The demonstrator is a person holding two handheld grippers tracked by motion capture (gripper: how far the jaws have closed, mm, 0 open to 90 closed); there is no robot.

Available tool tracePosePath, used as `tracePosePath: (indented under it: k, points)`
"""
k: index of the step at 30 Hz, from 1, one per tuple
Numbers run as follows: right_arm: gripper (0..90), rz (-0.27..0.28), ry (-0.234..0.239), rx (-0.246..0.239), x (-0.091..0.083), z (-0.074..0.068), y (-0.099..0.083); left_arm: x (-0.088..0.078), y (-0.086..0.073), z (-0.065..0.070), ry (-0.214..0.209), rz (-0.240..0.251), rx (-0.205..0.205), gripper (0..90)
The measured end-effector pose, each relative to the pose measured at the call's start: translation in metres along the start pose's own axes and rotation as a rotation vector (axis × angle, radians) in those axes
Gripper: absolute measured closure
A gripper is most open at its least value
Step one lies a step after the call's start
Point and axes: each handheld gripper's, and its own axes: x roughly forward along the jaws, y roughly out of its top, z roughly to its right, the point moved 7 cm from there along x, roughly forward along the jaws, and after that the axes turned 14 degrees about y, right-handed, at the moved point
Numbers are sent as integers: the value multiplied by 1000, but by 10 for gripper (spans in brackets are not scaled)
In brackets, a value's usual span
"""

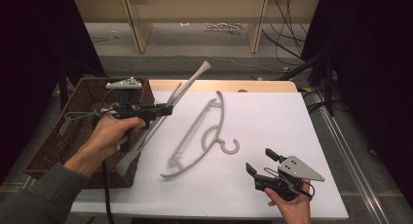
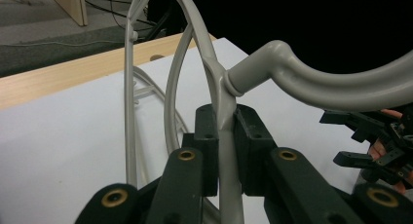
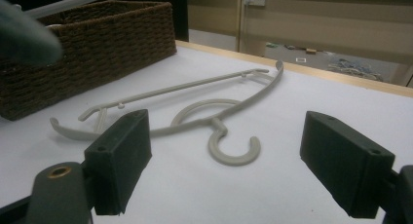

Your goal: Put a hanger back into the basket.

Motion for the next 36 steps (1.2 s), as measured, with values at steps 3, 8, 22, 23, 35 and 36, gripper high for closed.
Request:
tracePosePath:
  k: [3,8,22,23,35,36]
  points:
    - [199,-5,-8,-4,0,1,0,-8,3,-6,15,8,9,809]
    - [199,-13,-8,-3,0,1,-1,-18,5,-15,41,11,24,809]
    - [199,-10,7,0,1,0,-1,-33,2,-72,116,50,-35,809]
    - [199,-8,6,3,1,0,-1,-35,0,-78,121,43,-22,809]
    - [199,-20,-7,-3,1,1,-2,-51,-13,-127,222,56,-1,809]
    - [199,-20,-7,-3,1,1,-2,-52,-14,-130,233,57,9,809]
